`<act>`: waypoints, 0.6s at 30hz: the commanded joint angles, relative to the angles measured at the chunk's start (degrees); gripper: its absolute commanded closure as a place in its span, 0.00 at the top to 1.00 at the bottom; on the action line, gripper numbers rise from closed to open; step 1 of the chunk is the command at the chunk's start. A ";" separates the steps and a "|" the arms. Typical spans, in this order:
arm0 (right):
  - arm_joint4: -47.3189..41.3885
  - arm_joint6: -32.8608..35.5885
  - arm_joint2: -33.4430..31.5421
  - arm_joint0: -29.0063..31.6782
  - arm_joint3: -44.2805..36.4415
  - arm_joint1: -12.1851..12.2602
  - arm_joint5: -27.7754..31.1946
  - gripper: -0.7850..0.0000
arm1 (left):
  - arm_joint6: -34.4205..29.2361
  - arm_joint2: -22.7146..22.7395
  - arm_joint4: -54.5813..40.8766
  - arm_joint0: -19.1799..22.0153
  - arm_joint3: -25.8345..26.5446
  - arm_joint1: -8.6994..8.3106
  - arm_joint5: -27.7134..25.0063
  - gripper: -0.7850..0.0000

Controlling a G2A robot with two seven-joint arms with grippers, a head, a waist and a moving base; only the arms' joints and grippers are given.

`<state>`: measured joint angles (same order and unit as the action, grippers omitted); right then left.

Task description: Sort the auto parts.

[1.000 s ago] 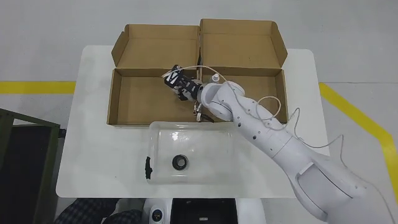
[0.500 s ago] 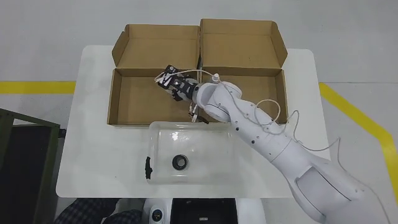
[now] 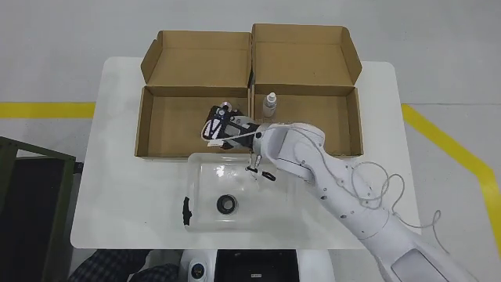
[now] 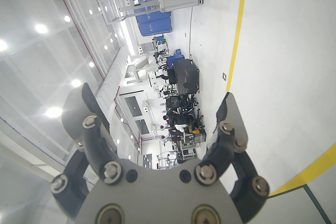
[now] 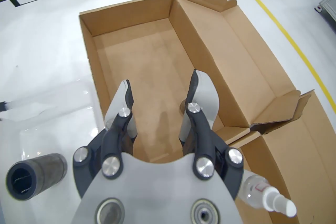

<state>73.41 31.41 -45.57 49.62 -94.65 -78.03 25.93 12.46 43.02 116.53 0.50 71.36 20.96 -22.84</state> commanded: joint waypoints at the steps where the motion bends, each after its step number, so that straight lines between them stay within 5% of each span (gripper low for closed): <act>1: 0.56 0.25 -1.42 2.26 -2.70 0.69 1.77 0.50 | 0.00 0.00 0.00 0.00 0.00 0.00 0.00 1.00; 18: 7.14 -1.47 -10.21 17.70 -17.37 5.42 16.81 0.58 | 0.00 0.00 0.00 0.00 0.00 0.00 0.00 1.00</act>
<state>80.59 30.09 -55.36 66.65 -111.64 -72.83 41.68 12.46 43.02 116.53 0.50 71.36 20.96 -22.84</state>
